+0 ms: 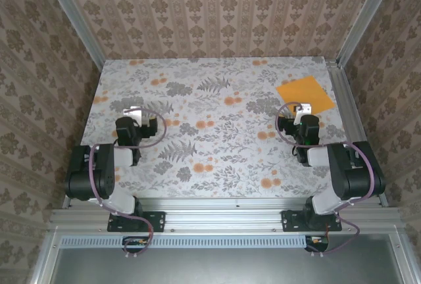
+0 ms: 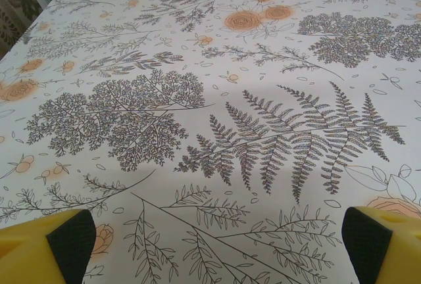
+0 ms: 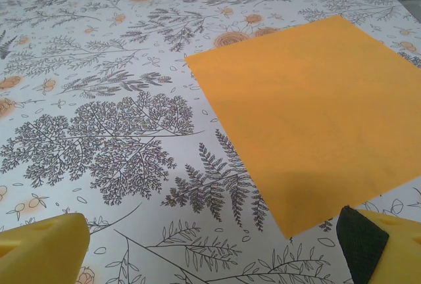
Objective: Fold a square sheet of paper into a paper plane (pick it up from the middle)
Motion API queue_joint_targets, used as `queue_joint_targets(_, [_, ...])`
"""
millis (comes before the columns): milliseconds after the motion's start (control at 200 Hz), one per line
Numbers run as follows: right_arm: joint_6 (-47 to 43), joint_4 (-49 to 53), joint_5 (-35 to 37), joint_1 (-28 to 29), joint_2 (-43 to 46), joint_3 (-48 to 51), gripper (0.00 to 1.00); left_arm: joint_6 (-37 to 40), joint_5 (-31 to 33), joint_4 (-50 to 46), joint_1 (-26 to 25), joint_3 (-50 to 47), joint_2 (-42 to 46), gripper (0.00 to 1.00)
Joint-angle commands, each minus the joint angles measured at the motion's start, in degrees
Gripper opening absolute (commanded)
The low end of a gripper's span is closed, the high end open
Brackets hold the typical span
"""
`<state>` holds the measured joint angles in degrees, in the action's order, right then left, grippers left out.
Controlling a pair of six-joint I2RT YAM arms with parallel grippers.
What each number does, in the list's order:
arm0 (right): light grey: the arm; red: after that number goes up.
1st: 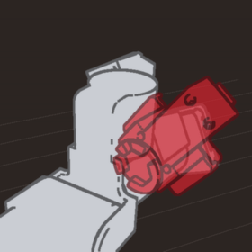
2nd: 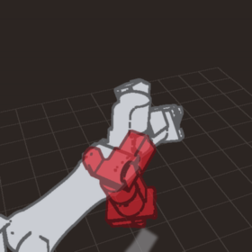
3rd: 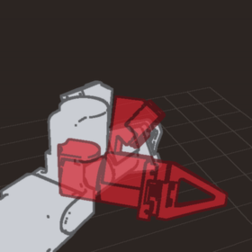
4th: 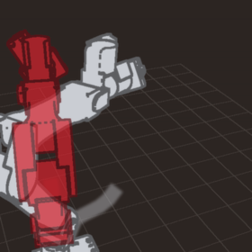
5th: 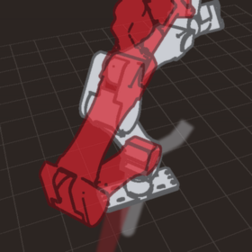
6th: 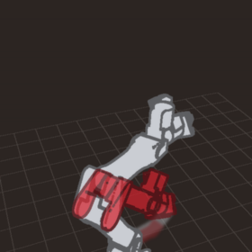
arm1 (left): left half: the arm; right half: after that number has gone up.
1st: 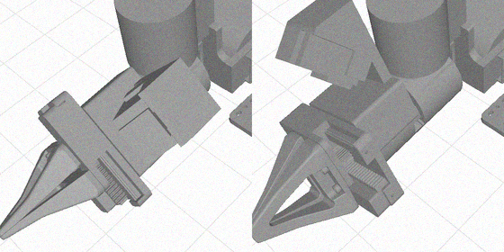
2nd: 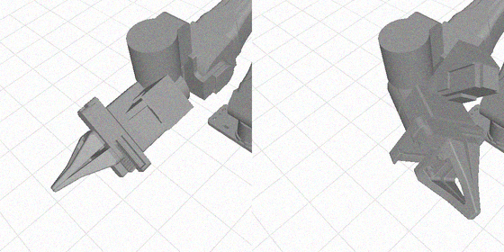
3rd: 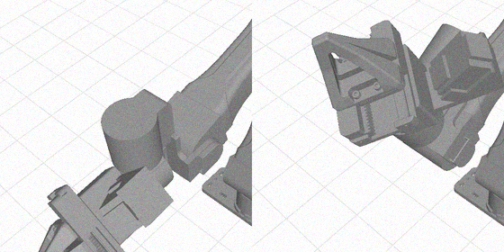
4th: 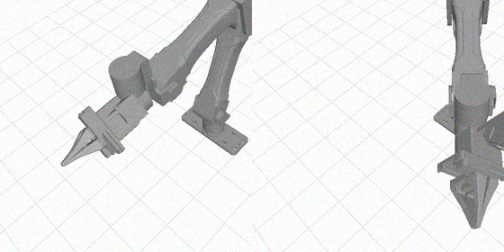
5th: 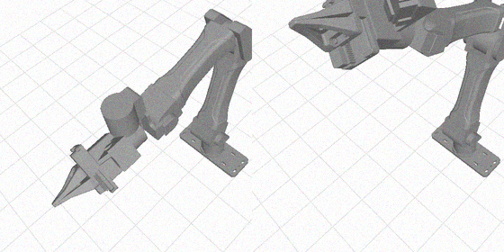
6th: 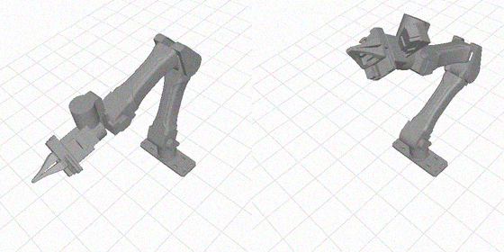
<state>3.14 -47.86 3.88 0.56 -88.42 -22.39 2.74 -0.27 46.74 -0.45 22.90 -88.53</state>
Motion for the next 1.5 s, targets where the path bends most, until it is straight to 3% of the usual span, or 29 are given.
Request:
queue_joint_targets(0, [-0.6, -2.07, -0.63, -0.29, 0.69, -0.57, 1.0, 0.42, -1.04, 1.6, -0.08, 0.57, 0.61, 1.0])
queue_joint_targets(540, [-0.41, -1.96, -1.1, -0.44, 0.63, -0.68, 1.0, 0.22, -0.81, 1.98, 0.08, 0.34, 0.65, 1.0])
queue_joint_targets(665, [0.12, -0.28, -0.29, -0.56, 3.8, -0.48, 1.0, -0.34, 1.41, 3.6, -0.22, -2.07, 4.58, 1.0])
queue_joint_targets(790, [-0.33, 12.5, -2.17, -0.56, 12.38, -3.51, 1.0, -0.48, 2.83, -3.5, -0.72, -1.86, 12.34, 1.0])
queue_joint_targets(920, [-1.06, 26.51, -5.91, -0.56, 17.15, -9.34, 1.0, -3.65, 5.27, -21.9, -2.16, 5.21, 18.83, 1.0])
queue_joint_targets(1015, [-1.39, 40.29, -9.44, -0.56, 16.56, -17.19, 1.0, -9.56, 2.04, -34.45, -2.35, 11.92, 20.5, 1.0])
queue_joint_targets(1155, [0.34, 54.15, -8.95, -0.56, 13.35, -27.4, 1.0, -15.99, -7.11, -45.69, -2.62, 20.15, 17.2, 1.0])
queue_joint_targets(1280, [2.12, 59.72, -6.99, -0.56, 9.51, -33.65, 1.0, -19.78, -14.64, -50.92, -4.47, 26.05, 11.61, 1.0])
queue_joint_targets(1495, [8.54, 68.71, -1.34, -2.24, -0.64, -44.3, 1.0, -23.97, -20.66, -53.85, -7.98, 32.91, 5.11, 1.0])
